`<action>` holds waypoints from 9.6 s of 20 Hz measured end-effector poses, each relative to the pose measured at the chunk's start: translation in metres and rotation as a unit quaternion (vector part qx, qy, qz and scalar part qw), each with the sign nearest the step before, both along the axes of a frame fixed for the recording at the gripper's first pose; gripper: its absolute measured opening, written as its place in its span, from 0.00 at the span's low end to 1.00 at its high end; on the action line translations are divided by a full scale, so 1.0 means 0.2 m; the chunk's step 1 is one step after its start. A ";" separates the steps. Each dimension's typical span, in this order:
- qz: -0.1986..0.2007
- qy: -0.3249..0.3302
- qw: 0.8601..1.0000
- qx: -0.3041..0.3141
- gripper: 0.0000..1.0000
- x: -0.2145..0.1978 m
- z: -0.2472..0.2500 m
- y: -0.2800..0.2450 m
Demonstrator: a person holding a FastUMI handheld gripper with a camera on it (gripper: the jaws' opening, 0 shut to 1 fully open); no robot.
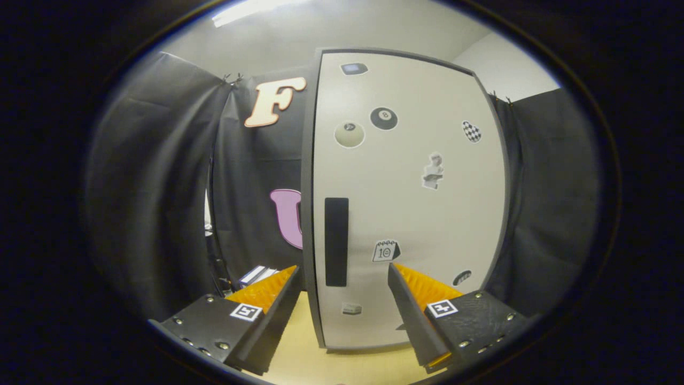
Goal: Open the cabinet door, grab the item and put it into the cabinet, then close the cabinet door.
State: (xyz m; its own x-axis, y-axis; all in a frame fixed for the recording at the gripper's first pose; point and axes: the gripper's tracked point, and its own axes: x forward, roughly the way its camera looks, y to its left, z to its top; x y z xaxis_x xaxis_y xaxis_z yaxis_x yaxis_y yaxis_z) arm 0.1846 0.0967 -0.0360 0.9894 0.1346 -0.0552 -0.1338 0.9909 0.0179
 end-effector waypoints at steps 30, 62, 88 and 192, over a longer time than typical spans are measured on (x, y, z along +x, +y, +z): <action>-0.008 0.033 0.999 0.037 0.24 0.32 -0.08 0.08; -0.088 0.035 0.995 0.041 0.23 -0.53 0.00 -0.72; -0.010 0.023 0.998 0.058 0.13 -0.54 0.03 -1.54; 0.008 0.034 0.999 0.009 0.55 1.04 -0.43 -0.17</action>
